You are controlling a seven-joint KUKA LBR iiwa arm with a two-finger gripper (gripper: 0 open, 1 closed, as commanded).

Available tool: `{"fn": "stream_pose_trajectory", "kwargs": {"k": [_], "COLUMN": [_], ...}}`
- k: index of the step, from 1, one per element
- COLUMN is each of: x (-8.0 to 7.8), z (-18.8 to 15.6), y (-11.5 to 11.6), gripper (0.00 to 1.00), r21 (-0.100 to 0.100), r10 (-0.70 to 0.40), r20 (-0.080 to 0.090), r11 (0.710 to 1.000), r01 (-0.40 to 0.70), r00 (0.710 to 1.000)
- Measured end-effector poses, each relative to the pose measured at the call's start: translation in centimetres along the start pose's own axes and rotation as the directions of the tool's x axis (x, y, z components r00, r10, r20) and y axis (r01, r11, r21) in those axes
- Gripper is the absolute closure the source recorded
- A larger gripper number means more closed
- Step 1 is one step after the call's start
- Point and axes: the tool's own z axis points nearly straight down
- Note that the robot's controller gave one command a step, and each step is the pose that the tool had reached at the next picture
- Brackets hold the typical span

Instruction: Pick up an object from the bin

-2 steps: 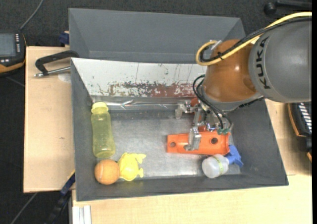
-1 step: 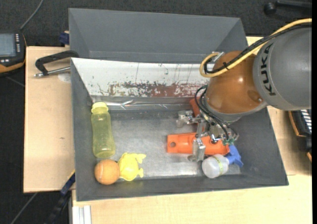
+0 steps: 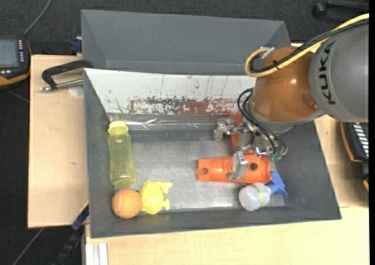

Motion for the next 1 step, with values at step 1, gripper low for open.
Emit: {"fn": "stream_pose_trajectory", "kwargs": {"k": [1], "x": [1.86], "z": [5.81], "y": [-0.06], "gripper": [0.0], "r21": [-0.003], "r10": [-0.051], "r20": [-0.022], "r11": [0.999], "r01": [0.051], "r00": [0.998]}}
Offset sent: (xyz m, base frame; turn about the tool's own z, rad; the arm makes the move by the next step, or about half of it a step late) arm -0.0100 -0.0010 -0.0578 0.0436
